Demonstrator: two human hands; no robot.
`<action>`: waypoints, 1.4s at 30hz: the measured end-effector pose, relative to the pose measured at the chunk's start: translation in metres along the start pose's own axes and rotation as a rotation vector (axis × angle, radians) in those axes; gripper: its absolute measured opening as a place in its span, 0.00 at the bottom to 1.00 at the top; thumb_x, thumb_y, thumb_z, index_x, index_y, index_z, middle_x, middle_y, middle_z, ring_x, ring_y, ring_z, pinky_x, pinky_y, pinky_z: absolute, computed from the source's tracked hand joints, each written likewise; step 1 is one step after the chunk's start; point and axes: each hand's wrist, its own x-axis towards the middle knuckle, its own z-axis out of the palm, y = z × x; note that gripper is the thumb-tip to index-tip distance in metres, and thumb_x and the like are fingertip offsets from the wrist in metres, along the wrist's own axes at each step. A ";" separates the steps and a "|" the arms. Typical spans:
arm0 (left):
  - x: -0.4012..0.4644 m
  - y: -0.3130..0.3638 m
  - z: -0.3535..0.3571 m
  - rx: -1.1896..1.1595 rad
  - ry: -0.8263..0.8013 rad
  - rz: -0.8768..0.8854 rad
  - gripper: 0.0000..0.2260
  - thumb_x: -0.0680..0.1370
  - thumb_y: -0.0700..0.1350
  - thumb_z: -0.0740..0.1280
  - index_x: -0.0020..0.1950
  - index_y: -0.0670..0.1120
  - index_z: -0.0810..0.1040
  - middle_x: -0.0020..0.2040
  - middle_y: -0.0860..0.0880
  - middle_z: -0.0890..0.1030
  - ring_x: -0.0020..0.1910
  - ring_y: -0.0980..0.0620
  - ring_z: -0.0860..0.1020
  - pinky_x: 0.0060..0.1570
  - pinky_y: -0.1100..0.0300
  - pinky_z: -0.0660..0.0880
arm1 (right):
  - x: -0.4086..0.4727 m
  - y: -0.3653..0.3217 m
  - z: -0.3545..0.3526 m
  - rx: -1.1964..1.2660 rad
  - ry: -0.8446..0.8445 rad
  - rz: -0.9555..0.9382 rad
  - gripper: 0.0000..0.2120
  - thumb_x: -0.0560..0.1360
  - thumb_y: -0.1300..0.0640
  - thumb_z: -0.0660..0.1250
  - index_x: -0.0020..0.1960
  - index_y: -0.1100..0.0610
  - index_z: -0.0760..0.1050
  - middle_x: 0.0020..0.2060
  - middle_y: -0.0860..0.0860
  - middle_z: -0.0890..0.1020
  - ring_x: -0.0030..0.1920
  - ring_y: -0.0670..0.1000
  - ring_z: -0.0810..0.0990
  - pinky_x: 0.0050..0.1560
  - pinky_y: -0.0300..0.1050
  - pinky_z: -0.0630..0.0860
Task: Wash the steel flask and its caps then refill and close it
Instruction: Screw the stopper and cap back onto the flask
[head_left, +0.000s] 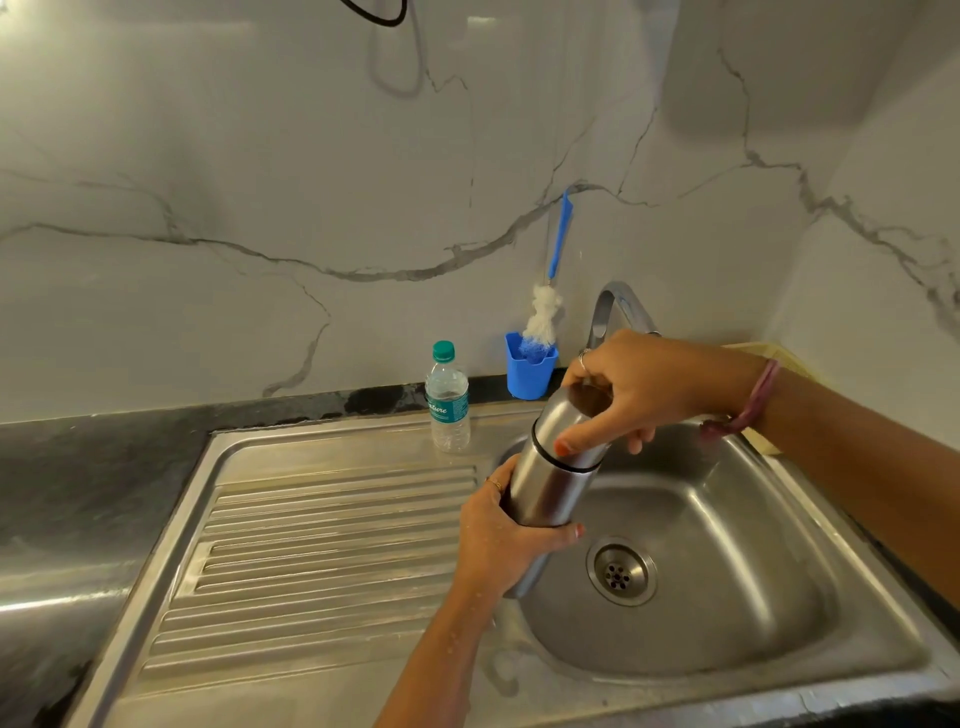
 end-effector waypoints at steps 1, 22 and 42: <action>0.000 -0.001 0.000 0.002 -0.010 0.002 0.32 0.57 0.48 0.84 0.57 0.60 0.76 0.50 0.55 0.82 0.49 0.56 0.81 0.50 0.57 0.81 | 0.001 0.001 0.004 -0.027 0.022 0.023 0.26 0.66 0.33 0.70 0.50 0.54 0.75 0.35 0.52 0.84 0.29 0.48 0.83 0.32 0.36 0.78; -0.001 -0.006 -0.005 0.012 -0.063 -0.011 0.33 0.58 0.44 0.84 0.59 0.57 0.76 0.50 0.54 0.83 0.48 0.58 0.81 0.49 0.61 0.80 | 0.016 -0.014 0.046 -0.593 0.451 0.159 0.32 0.71 0.25 0.48 0.38 0.53 0.70 0.30 0.47 0.74 0.30 0.46 0.72 0.30 0.40 0.65; 0.002 -0.001 -0.004 0.006 -0.072 0.012 0.32 0.58 0.44 0.84 0.58 0.58 0.77 0.50 0.55 0.83 0.49 0.57 0.81 0.50 0.60 0.80 | -0.001 -0.004 -0.010 -0.208 -0.158 0.173 0.43 0.57 0.21 0.59 0.62 0.48 0.74 0.45 0.46 0.83 0.38 0.46 0.83 0.42 0.39 0.79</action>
